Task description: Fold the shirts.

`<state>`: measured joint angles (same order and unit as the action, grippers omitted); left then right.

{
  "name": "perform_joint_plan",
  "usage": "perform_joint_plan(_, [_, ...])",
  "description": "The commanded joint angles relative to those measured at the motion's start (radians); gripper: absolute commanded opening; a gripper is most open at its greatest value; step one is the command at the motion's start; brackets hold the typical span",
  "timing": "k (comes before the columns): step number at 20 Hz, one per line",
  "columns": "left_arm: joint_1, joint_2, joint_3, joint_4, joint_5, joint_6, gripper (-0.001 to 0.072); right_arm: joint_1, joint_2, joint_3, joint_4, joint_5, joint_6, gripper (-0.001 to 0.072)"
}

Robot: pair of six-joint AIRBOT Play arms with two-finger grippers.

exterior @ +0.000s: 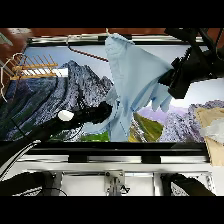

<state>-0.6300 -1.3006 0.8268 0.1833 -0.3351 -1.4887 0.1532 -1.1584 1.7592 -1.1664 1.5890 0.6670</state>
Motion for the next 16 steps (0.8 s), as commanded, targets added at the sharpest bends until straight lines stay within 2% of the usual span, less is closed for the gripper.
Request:
perform_joint_plan(1, [-0.033,-0.014,0.001,-0.135,0.078,0.0,0.0252,0.0,0.001,0.0,-0.003,0.0,0.0,0.0081])
perform_joint_plan(2, [-0.033,-0.016,0.001,-0.143,0.097,0.001,0.0106,0.0,0.001,0.0,-0.003,0.0,0.0,0.0081])
perform_joint_plan(3, [-0.03,-0.016,0.001,-0.139,0.118,0.007,0.0046,0.0,0.001,0.0,-0.003,0.0,0.0,0.0081])
perform_joint_plan(4, [-0.026,-0.014,0.001,-0.139,0.136,0.028,0.0045,0.0,0.001,0.0,-0.003,0.0,0.0,0.008])
perform_joint_plan(7, [0.012,0.013,0.001,-0.138,0.171,0.163,0.0042,0.0,0.001,0.0,-0.031,0.001,0.0,0.008])
perform_joint_plan(11, [0.136,0.1,0.001,-0.098,0.171,0.304,0.0042,0.0,0.001,0.0,-0.039,0.001,0.006,0.008])
perform_joint_plan(14, [0.304,0.178,0.001,-0.029,0.143,0.336,0.0042,0.0,0.001,0.0,0.015,0.001,0.014,0.008])
perform_joint_plan(16, [0.423,0.209,0.005,-0.024,0.053,0.346,0.0042,0.0,0.001,0.0,0.104,0.001,0.023,0.008])
